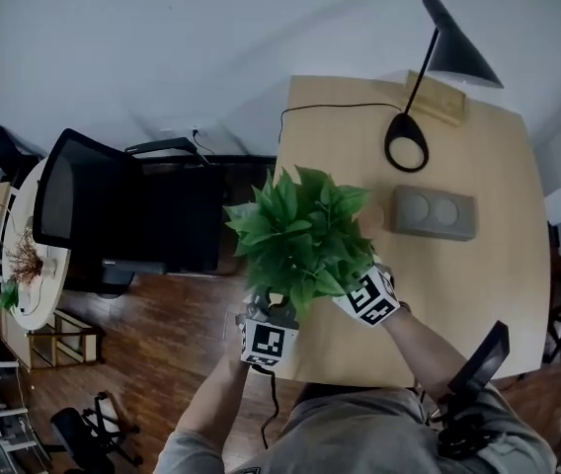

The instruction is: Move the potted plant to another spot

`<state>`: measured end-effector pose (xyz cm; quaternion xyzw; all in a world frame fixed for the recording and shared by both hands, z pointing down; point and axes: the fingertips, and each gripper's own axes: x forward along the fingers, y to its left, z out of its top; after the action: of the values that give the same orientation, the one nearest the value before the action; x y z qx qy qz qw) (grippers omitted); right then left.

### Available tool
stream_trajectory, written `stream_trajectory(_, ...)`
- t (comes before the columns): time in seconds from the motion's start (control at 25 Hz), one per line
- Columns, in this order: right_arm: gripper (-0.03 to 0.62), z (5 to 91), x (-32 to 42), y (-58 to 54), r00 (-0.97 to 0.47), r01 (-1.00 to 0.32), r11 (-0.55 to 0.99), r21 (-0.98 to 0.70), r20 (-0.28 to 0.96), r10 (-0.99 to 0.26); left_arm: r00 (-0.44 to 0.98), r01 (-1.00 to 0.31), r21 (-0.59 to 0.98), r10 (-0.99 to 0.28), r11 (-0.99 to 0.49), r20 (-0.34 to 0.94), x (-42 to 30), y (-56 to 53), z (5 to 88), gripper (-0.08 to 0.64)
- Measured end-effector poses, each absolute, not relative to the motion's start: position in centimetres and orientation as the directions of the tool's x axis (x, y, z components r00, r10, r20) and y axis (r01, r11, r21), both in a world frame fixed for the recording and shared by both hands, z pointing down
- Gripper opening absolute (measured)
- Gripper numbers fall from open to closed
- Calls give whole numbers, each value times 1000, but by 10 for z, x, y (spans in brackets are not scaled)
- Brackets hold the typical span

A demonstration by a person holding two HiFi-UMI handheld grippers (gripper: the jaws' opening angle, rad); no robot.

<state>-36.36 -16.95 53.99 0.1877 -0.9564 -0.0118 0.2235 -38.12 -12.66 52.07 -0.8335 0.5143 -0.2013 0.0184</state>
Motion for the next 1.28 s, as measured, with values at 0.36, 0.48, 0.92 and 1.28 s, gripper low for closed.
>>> stream_trajectory(0.36, 497, 600, -362, -179, -804, -376, 924, 66, 472, -361, 384, -832, -232, -826, -503, 412, -385, -137, 576, 2)
stream_trajectory(0.48, 497, 616, -359, -175, -796, -377, 924, 56, 491, -355, 386, -828, -224, -812, -514, 438, -383, -134, 589, 2)
stream_trajectory(0.92, 497, 646, -359, -171, -786, -376, 925, 49, 512, -347, 368, -823, -230, -796, -520, 481, -382, -131, 615, 2)
stream_trajectory(1.28, 497, 652, -361, -170, -789, -380, 924, 41, 508, -347, 366, -826, -231, -801, -514, 473, -385, -131, 620, 2)
